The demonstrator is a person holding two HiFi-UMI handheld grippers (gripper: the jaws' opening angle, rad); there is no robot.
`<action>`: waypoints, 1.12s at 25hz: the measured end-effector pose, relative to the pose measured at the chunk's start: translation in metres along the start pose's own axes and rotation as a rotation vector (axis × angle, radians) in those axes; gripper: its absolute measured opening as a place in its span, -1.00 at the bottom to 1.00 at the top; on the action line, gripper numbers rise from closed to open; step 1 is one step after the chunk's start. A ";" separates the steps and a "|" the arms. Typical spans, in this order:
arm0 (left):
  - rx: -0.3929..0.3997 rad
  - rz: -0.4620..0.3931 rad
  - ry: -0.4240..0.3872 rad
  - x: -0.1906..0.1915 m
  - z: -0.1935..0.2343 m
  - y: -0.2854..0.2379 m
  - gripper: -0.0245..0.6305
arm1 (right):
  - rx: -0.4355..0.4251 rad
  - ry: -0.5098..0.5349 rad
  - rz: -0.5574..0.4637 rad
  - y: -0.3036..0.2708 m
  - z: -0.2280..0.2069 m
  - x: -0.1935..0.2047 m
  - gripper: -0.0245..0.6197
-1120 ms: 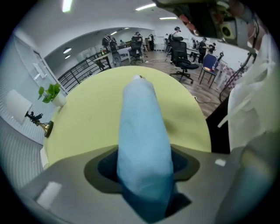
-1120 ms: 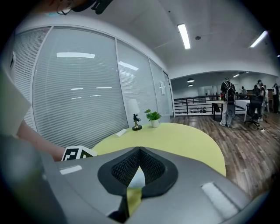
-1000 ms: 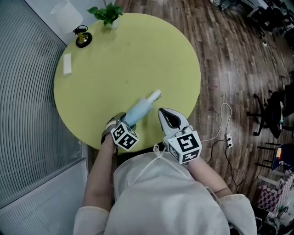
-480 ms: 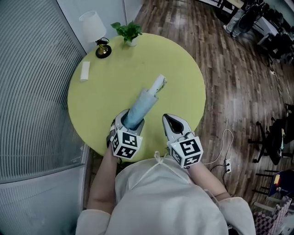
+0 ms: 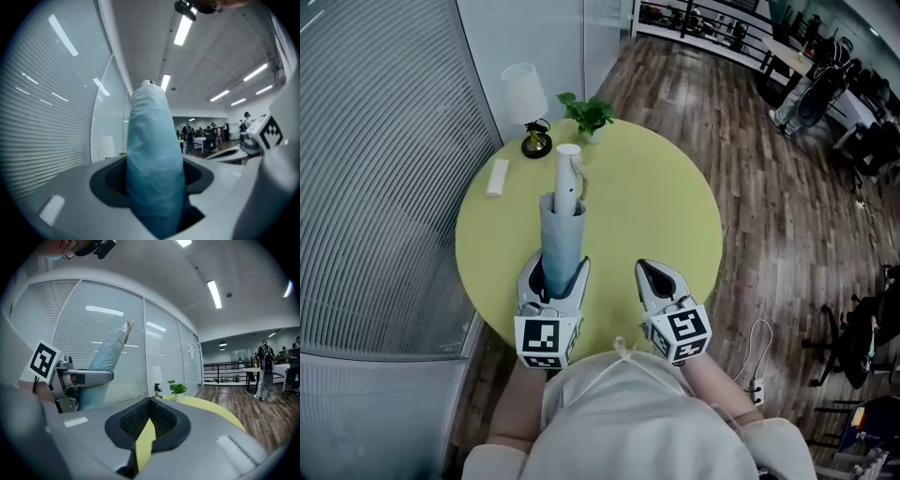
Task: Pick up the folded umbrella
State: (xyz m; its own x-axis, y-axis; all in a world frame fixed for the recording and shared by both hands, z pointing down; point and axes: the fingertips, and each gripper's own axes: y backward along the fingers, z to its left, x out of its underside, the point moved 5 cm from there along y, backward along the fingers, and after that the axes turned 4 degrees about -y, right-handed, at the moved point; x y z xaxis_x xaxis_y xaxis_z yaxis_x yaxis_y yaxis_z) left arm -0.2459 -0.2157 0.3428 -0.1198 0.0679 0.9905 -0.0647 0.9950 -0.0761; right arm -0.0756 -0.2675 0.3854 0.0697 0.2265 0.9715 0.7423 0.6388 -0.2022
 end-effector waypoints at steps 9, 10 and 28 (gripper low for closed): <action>-0.163 -0.066 0.052 -0.014 0.010 0.032 -0.06 | -0.043 0.014 -0.048 0.007 0.007 -0.022 -0.93; -0.166 -0.064 0.058 -0.013 0.012 0.032 -0.06 | -0.039 0.029 -0.044 0.005 0.009 -0.022 -0.93; -0.151 -0.051 0.040 -0.013 0.007 0.028 -0.06 | -0.034 0.045 -0.030 0.003 0.016 -0.029 -0.93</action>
State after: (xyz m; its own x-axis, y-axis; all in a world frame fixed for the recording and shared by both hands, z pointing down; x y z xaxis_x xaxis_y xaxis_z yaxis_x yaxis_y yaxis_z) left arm -0.2531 -0.1894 0.3265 -0.0800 0.0168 0.9967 0.0801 0.9967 -0.0104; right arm -0.0866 -0.2605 0.3545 0.0769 0.1738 0.9818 0.7669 0.6189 -0.1697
